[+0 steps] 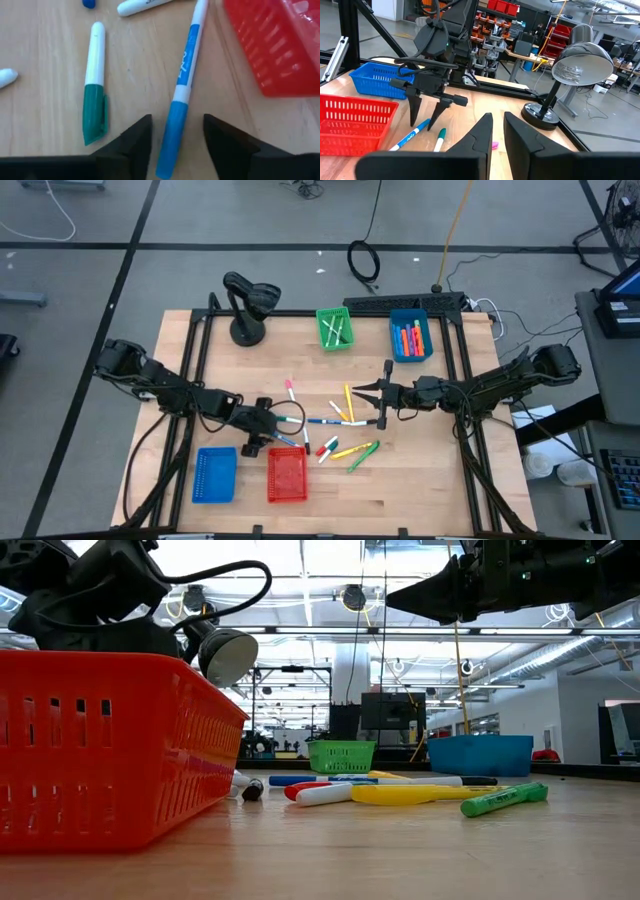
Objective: Pick & Place Markers
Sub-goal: Put the light blue thin dry erase marker into the green bin
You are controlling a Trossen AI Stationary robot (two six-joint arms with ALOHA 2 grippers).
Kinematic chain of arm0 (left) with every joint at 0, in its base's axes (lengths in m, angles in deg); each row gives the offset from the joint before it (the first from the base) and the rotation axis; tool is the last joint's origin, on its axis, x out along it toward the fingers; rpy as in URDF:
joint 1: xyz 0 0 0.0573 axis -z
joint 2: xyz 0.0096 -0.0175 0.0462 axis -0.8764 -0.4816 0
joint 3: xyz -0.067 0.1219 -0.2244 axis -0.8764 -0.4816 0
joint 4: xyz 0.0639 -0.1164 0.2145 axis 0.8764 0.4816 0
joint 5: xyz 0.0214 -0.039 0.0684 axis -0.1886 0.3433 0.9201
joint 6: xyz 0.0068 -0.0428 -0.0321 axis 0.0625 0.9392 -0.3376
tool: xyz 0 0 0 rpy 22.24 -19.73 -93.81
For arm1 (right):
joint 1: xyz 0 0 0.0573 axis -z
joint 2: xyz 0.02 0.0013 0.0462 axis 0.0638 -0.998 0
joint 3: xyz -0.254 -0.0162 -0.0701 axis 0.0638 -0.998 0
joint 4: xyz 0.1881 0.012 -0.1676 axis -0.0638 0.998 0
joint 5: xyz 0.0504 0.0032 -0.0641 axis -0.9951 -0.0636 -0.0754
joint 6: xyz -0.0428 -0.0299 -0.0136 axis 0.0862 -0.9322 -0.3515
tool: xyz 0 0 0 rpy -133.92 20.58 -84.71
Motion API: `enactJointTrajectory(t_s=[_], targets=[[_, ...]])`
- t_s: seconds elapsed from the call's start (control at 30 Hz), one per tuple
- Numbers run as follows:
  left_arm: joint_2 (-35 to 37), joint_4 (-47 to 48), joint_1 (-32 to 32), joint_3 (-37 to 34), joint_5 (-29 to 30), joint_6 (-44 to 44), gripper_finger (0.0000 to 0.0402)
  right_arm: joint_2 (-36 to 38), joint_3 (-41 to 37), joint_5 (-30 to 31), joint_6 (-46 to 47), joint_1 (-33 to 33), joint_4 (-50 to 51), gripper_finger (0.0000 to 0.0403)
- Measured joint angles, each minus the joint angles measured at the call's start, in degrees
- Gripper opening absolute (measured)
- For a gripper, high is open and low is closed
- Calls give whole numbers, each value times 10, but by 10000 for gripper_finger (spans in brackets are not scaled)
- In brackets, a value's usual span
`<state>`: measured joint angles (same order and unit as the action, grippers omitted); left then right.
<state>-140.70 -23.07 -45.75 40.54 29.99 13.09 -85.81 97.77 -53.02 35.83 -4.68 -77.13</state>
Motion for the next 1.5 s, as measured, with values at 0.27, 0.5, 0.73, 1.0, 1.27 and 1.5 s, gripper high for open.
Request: enactJointTrajectory(t_s=[0.27, 0.5, 0.73, 1.0, 1.27, 1.5], targets=[[0, 10, 0, 0, -3, -1, 49, 0, 0, 0, 0, 0, 0, 34], [1, 30, -7, 1, 14, 6, 30, 0, 0, 0, 0, 0, 0, 34], [10, 48, -4, 14, 25, -2, 38, 0, 0, 0, 0, 0, 0, 34], [67, 105, -1, 79, 56, -49, 30, 0, 0, 0, 0, 0, 3, 34], [114, 0, -13, 104, 107, -194, 31, 0, 0, 2, 0, 0, 4, 34], [107, -93, -80, 104, 116, -219, 30, 0, 0, 2, 0, 1, 3, 34]])
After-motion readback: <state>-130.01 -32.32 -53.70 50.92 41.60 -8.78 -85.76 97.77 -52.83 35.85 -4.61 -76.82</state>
